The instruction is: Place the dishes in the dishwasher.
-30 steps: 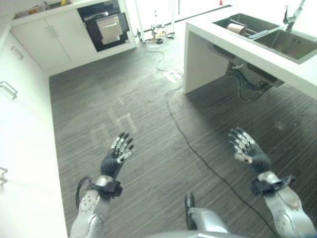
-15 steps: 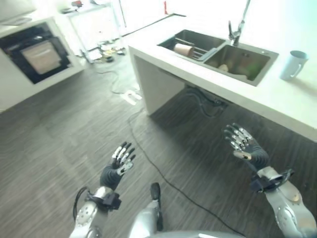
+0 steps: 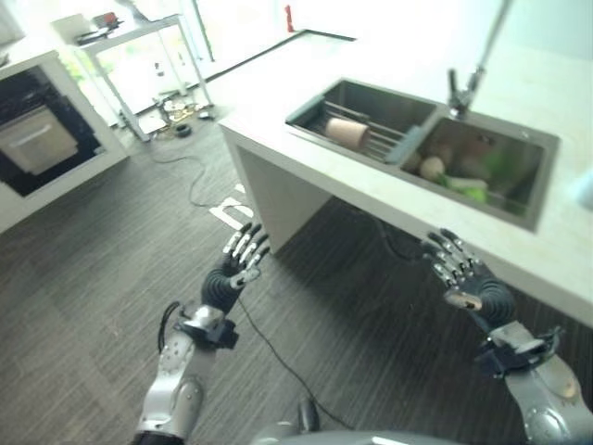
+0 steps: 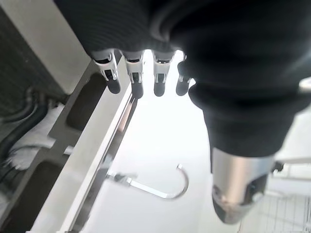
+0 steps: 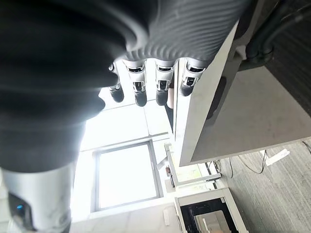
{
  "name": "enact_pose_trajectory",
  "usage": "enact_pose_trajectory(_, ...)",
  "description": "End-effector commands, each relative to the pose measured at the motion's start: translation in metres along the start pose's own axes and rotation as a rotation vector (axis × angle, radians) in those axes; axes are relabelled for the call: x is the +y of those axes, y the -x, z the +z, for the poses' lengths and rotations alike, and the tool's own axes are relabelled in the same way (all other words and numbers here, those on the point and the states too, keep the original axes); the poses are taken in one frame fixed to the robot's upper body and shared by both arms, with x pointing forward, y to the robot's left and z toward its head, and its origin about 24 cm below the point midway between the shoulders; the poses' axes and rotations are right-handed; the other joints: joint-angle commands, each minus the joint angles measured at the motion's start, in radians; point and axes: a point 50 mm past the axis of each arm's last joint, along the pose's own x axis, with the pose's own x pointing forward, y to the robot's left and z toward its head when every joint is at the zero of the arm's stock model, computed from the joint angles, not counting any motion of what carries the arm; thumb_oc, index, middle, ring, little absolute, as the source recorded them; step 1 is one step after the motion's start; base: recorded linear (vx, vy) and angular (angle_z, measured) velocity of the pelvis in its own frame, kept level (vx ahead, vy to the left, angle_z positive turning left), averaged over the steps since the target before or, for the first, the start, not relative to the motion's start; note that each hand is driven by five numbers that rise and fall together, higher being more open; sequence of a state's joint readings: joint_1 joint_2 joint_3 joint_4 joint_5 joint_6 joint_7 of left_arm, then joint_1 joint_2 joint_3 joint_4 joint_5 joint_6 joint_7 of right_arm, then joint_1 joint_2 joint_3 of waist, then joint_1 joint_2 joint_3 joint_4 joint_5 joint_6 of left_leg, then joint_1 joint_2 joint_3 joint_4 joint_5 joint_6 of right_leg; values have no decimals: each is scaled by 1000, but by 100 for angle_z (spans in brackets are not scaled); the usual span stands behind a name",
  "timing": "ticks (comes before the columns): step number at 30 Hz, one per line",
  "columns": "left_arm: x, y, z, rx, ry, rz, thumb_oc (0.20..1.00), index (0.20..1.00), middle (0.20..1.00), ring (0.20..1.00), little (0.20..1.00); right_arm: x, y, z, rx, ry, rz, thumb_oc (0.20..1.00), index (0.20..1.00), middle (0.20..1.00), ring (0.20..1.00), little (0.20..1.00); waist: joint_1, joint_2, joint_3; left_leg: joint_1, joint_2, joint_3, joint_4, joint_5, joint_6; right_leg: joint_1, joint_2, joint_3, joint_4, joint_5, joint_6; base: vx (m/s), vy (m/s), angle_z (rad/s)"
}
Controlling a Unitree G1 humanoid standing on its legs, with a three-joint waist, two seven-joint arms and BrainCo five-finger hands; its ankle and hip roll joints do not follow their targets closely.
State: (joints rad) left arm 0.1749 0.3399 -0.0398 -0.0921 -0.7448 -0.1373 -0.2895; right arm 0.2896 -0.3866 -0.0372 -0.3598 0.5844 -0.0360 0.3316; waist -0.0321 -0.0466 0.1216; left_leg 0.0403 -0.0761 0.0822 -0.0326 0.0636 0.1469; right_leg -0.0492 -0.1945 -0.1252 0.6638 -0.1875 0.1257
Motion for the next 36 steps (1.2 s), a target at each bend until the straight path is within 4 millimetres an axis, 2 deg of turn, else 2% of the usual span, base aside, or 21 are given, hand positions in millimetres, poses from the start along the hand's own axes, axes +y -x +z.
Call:
enact_pose_trajectory(1, -7, -1, 31, -164, -93, 17, 1000, 1000, 1000, 1000, 1000, 9, -14, 10, -81, 82, 75, 1000, 1000, 1000, 1000, 1000, 29, 15, -28, 10, 63, 14, -55, -92, -98, 1, 36, -37, -144, 225, -12, 268, 215, -13)
enact_pose_trajectory(2, -8, -2, 32, -165, -97, 17, 1000, 1000, 1000, 1000, 1000, 9, -15, 11, -82, 91, 80, 1000, 1000, 1000, 1000, 1000, 27, 14, -26, 12, 64, 16, -55, -91, -100, -6, 49, -40, -159, 215, -13, 282, 66, -51)
enact_pose_trajectory(3, -5, -4, 38, -171, -77, 20, 1000, 1000, 1000, 1000, 1000, 2, -12, 19, -99, 105, 75, 1000, 1000, 1000, 1000, 1000, 21, 4, -23, 22, 63, 15, -55, -90, -108, -8, 96, -60, -258, 173, -16, 176, -41, -81)
enact_pose_trajectory(5, -2, -3, 41, -184, -50, 23, 1000, 1000, 1000, 1000, 1000, -4, -10, 24, -118, 98, 62, 1000, 1000, 1000, 1000, 1000, 17, -6, -17, 38, 56, 14, -55, -95, -116, 25, 129, -85, -392, 155, -17, 171, -34, -25)
enact_pose_trajectory(6, -1, -3, 41, -186, -49, 23, 1000, 1000, 1000, 1000, 1000, -5, -10, 25, -117, 98, 63, 1000, 1000, 1000, 1000, 1000, 17, -7, -15, 42, 55, 14, -55, -97, -117, 32, 132, -90, -413, 154, -18, 231, -28, 10)
enact_pose_trajectory(7, 0, 2, 46, -230, -56, -5, 1000, 1000, 1000, 1000, 1000, -11, -10, 33, -144, 102, 50, 1000, 1000, 1000, 1000, 1000, 22, -20, -12, 62, 46, 36, -55, -103, -132, 75, 162, -136, -597, 163, -26, 247, -50, -9)
enact_pose_trajectory(8, -3, 6, 49, -255, -60, -33, 1000, 1000, 1000, 1000, 1000, -12, -11, 37, -162, 107, 48, 1000, 1000, 1000, 1000, 1000, 25, -22, -9, 72, 44, 54, -55, -109, -136, 74, 171, -158, -644, 185, -27, 278, -64, -34)
enact_pose_trajectory(10, -7, 6, 52, -271, -20, -81, 1000, 1000, 1000, 1000, 1000, -10, -13, 40, -188, 118, 34, 1000, 1000, 1000, 1000, 1000, 17, -21, -1, 97, 35, 60, -55, -128, -130, 34, 164, -157, -638, 245, -15, 219, -111, -52)
enact_pose_trajectory(12, -13, 1, 58, -314, -3, -133, 1000, 1000, 1000, 1000, 1000, -13, -13, 38, -198, 112, -21, 1000, 1000, 1000, 1000, 1000, -2, -10, -16, 114, 42, 58, -55, -145, -127, 44, 177, -126, -652, 208, -36, 292, -166, -19)
enact_pose_trajectory(17, -20, 1, 67, -351, -35, -188, 1000, 1000, 1000, 1000, 1000, -17, -5, 39, -199, 107, -57, 1000, 1000, 1000, 1000, 1000, -28, 3, -43, 153, 45, 101, -55, -156, -133, 97, 187, -92, -675, 182, -48, 216, -110, 5)
enact_pose_trajectory(19, -20, 5, 71, -376, -39, -196, 1000, 1000, 1000, 1000, 1000, -20, 1, 39, -195, 105, -74, 1000, 1000, 1000, 1000, 1000, -35, 4, -41, 126, 50, 111, 39, -157, -152, 109, 184, -77, -675, 173, -58, 178, -162, -10)
enact_pose_trajectory(21, -22, 6, 75, -401, -43, -225, 1000, 1000, 1000, 1000, 1000, -21, 3, 41, -206, 120, -80, 1000, 1000, 1000, 1000, 1000, -37, 0, -34, 77, 71, 122, 159, -130, -178, 120, 173, -80, -686, 170, -69, 75, -160, -7)
enact_pose_trajectory(23, -30, 6, 81, -438, -96, -275, 1000, 1000, 1000, 1000, 1000, -23, 3, 46, -233, 137, -96, 1000, 1000, 1000, 1000, 1000, -40, -9, -19, -16, 110, 146, 400, -73, -222, 129, 154, -93, -696, 166, -93, 26, -215, -1)
enact_pose_trajectory(24, -32, 5, 84, -455, -107, -292, 1000, 1000, 1000, 1000, 1000, -23, 1, 48, -244, 150, -97, 1000, 1000, 1000, 1000, 1000, -38, -16, -6, -84, 117, 133, 551, -71, -228, 130, 147, -90, -693, 162, -106, 31, -207, -3)
enact_pose_trajectory(25, -32, 6, 84, -461, -105, -294, 1000, 1000, 1000, 1000, 1000, -22, -1, 46, -241, 159, -90, 1000, 1000, 1000, 1000, 1000, -33, -19, 2, -116, 112, 114, 599, -79, -221, 134, 146, -73, -691, 164, -111, 39, -127, 1)
enact_pose_trajectory(27, -32, 5, 84, -461, -102, -294, 1000, 1000, 1000, 1000, 1000, -21, -3, 45, -241, 162, -91, 1000, 1000, 1000, 1000, 1000, -31, -19, 4, -128, 125, 118, 589, -82, -217, 138, 150, -63, -694, 166, -111, 65, -42, -18)
enact_pose_trajectory(29, -29, 7, 83, -436, -92, -300, 1000, 1000, 1000, 1000, 1000, -22, -6, 43, -245, 129, -103, 1000, 1000, 1000, 1000, 1000, -25, -20, 3, -114, 166, 134, 480, -55, -220, 155, 163, -42, -722, 175, -103, 184, -3, -45)
enact_pose_trajectory(32, -22, 13, 83, -427, -84, -297, 1000, 1000, 1000, 1000, 1000, -31, -3, 40, -214, 97, -138, 1000, 1000, 1000, 1000, 1000, -29, 6, -7, -39, 197, 124, 196, -26, -219, 166, 180, -2, -740, 162, -87, 222, 183, -7)
enact_pose_trajectory(33, -20, 15, 84, -432, -60, -296, 1000, 1000, 1000, 1000, 1000, -32, -2, 39, -203, 129, -150, 1000, 1000, 1000, 1000, 1000, -28, 21, -14, 5, 202, 103, 37, -30, -223, 175, 181, 10, -746, 149, -76, 226, 222, -21)
enact_pose_trajectory(34, -20, 16, 84, -434, -42, -299, 1000, 1000, 1000, 1000, 1000, -33, -1, 39, -203, 132, -144, 1000, 1000, 1000, 1000, 1000, -28, 25, -18, 28, 204, 100, -12, -28, -227, 179, 178, 13, -749, 145, -72, 274, 259, -49)
enact_pose_trajectory(36, -24, 16, 82, -445, -48, -325, 1000, 1000, 1000, 1000, 1000, -30, 1, 41, -215, 107, -125, 1000, 1000, 1000, 1000, 1000, -23, 35, -26, -25, 251, 35, -55, 27, -264, 198, 171, 45, -751, 124, -66, 265, 224, -31)
